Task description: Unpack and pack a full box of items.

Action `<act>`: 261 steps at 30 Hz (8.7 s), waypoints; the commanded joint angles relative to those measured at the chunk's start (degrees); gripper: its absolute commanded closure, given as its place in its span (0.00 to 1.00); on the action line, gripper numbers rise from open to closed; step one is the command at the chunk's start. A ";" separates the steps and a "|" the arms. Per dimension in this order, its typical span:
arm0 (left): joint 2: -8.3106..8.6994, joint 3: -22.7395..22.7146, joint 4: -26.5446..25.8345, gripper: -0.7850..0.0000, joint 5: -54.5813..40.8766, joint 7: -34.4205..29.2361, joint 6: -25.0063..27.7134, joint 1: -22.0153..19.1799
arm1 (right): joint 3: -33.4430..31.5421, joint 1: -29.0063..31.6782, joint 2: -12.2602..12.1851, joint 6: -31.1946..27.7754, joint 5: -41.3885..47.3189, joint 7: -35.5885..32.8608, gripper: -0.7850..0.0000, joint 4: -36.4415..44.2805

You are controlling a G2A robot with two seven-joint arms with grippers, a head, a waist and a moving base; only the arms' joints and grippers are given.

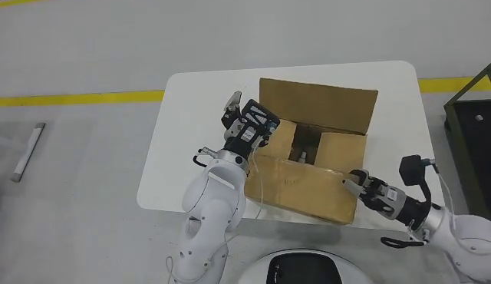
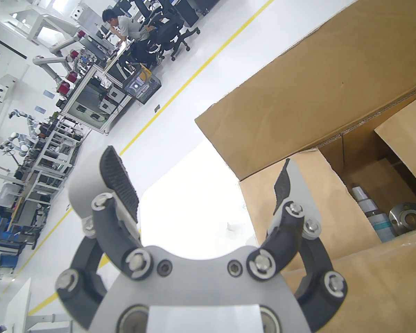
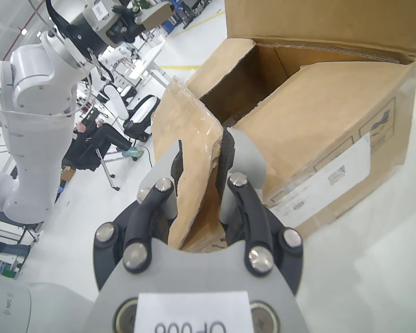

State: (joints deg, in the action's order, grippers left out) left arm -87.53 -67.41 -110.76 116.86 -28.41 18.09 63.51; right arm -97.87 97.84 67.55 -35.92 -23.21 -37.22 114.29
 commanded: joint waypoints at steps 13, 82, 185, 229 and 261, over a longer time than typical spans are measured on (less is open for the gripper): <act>0.07 0.38 0.31 0.00 -1.15 -0.32 1.02 0.32 | -4.91 -4.30 -1.10 -6.97 -13.69 8.38 1.00 3.35; 1.97 7.85 -4.85 0.00 -25.23 -23.33 18.44 -3.68 | -6.53 5.80 -4.41 -13.17 -2.93 4.58 1.00 2.09; 3.59 0.81 0.75 0.00 6.14 -19.21 1.01 -3.82 | -0.06 0.76 -4.15 7.32 -21.53 26.22 1.00 2.83; 3.48 1.25 -7.16 0.00 12.06 -16.05 8.35 -0.01 | 6.78 -6.68 -2.16 18.26 -26.01 29.76 1.00 -10.28; -1.03 9.22 2.77 0.00 -46.93 -16.52 -3.89 -2.87 | -0.56 1.31 -2.48 18.01 -25.05 32.95 1.00 -6.60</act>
State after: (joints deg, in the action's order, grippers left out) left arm -88.57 -58.19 -107.99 69.99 -44.93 14.20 60.64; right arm -97.67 97.80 65.09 -17.84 -48.23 -4.39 106.56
